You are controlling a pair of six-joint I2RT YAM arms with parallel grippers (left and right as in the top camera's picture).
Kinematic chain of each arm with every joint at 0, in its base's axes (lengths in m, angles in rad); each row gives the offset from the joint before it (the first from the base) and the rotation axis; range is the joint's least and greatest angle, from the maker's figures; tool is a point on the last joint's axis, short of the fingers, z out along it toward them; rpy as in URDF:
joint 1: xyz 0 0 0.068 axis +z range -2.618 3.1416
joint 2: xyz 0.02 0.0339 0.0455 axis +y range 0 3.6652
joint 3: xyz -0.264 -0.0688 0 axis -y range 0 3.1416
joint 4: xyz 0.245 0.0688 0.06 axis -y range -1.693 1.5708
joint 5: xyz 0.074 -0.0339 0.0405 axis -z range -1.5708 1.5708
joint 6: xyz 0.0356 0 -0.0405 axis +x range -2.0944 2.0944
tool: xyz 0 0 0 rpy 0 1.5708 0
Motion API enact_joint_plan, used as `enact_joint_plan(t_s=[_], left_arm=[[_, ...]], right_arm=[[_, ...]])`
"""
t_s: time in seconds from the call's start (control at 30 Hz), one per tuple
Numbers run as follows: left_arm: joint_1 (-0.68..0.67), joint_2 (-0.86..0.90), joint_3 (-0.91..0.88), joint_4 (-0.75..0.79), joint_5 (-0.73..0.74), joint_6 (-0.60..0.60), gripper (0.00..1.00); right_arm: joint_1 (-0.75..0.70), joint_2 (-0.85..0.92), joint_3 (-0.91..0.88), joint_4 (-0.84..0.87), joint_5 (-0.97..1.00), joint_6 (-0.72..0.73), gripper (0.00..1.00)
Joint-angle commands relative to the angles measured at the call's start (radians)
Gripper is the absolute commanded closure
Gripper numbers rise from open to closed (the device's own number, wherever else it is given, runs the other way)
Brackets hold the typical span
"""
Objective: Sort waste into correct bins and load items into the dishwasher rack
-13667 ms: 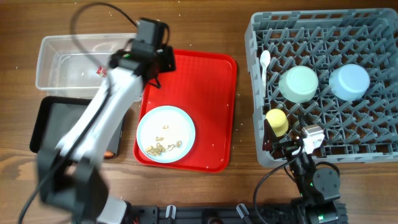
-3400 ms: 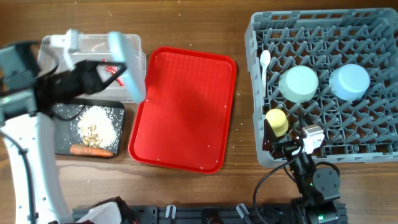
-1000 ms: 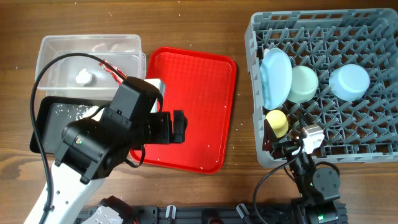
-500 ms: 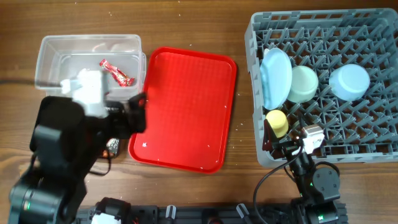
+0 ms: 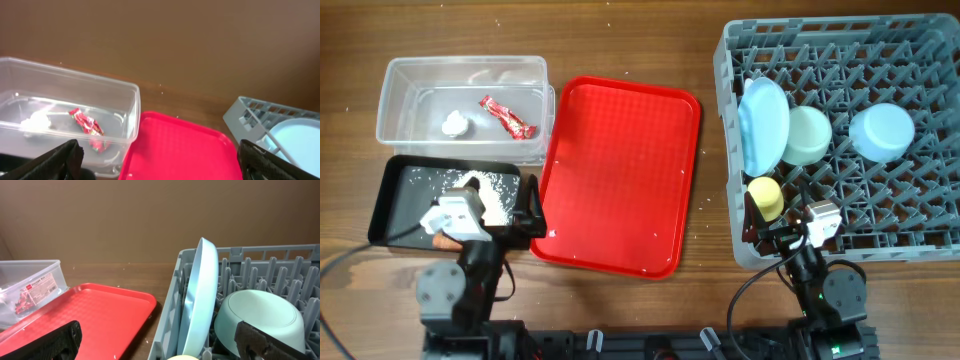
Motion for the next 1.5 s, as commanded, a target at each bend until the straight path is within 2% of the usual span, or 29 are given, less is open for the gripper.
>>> enact_joint_plan(t_s=[0.0, 0.17, 0.3, 1.47], left_arm=[[0.006, -0.159, -0.205, 0.087, 0.021, 0.012, 0.0], [0.006, -0.239, -0.338, 0.108, 0.024, 0.012, 0.0], [0.006, -0.244, -0.39, 0.204, 0.023, 0.013, 0.0], [0.006, -0.243, -0.39, 0.204, 0.023, 0.013, 0.0]], right_arm=[[-0.002, -0.008, -0.001, 0.002, 0.003, 0.017, 0.0], [-0.002, -0.008, -0.001, 0.002, 0.003, 0.017, 0.0], [-0.002, -0.008, -0.001, 0.002, 0.003, 0.017, 0.01], [-0.002, -0.008, -0.001, 0.002, 0.003, 0.017, 0.0]])
